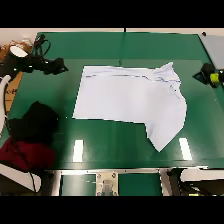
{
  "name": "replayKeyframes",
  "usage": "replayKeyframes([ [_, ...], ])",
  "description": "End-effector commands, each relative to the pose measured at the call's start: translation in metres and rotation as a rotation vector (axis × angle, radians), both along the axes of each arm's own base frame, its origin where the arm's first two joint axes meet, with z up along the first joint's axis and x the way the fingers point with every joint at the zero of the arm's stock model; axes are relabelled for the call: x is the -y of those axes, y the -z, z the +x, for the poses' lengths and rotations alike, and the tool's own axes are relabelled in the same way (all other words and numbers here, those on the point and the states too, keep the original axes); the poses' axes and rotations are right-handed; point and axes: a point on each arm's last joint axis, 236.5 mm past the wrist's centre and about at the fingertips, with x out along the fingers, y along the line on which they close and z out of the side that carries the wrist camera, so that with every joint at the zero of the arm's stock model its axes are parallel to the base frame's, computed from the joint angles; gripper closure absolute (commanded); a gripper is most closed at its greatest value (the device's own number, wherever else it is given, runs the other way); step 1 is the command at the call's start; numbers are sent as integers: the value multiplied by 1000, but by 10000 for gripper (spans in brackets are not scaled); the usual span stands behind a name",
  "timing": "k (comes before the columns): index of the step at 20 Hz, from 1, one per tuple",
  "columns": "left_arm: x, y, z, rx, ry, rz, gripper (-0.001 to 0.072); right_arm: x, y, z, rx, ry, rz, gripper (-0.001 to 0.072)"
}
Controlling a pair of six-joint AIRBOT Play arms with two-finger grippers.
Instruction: Fold the shirts.
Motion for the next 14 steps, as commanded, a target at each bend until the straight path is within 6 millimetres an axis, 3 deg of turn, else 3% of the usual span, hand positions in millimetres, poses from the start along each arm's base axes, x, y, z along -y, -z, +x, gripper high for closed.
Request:
replayKeyframes([
  [1, -20, 8, -44, -167, 72, -44, 684, 31, 44, -113, -249, 90, -37, 699],
  [2, -19, 9, -49, -184, 83, -49, 684, 34, 62, -148, -318, 139, -11, 678],
  [4, -17, 9, -55, -202, 101, -57, 684, 24, 96, -201, -419, 220, 115, 364],
  [6, -16, 8, -55, -205, 104, -62, 684, 8, 128, -233, -475, 239, 200, 340],
  [8, -15, 8, -55, -204, 104, -63, 684, -13, 148, -232, -437, 232, 271, 340],
  [11, -16, 8, -55, -204, 104, -64, 684, -47, 158, -200, -324, 190, 405, 340],
  [14, -16, 8, -55, -203, 103, -63, 684, -64, 164, -177, -284, 168, 464, 340],
])
